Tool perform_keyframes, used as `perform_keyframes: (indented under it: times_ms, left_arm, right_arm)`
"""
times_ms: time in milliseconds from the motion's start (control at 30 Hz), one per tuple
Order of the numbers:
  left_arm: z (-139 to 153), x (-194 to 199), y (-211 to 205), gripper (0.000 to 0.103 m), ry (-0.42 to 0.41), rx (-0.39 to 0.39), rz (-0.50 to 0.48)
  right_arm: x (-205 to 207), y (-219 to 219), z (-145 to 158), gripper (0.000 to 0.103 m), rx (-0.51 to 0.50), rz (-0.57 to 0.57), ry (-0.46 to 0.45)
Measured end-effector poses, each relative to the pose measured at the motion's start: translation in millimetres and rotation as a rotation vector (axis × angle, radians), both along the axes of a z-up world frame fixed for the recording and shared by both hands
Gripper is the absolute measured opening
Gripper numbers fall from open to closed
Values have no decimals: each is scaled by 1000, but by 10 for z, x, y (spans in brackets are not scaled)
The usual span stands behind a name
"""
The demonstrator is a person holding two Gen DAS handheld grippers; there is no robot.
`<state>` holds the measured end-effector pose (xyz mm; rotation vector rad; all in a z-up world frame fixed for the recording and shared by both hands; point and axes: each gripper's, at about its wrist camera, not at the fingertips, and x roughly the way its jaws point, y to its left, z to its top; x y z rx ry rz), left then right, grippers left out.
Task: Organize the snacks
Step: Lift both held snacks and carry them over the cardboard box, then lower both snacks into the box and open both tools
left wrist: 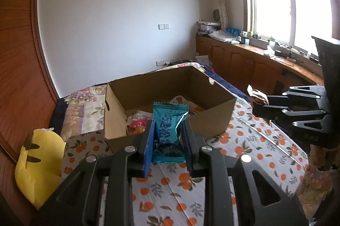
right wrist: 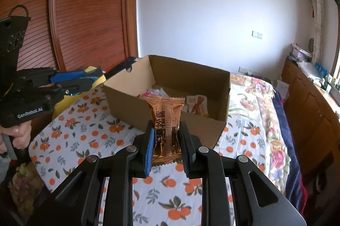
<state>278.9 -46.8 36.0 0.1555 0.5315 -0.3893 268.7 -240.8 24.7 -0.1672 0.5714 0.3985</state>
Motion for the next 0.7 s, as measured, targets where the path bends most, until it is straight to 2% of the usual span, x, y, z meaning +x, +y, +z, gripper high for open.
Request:
perform_keyframes:
  times_ms: [300,433,700]
  left_arm:
    - [-199,622,24,24,39,-9,13]
    - [-360,917,21,24,66,13,23]
    - [-578,1321,74,25,98,2,44]
  right_arm:
    - [490,60,-77,20,-23,14,9]
    - [803,54,-185,20,-13,6,38]
    - [1355,36,-411,20,19,-1,81]
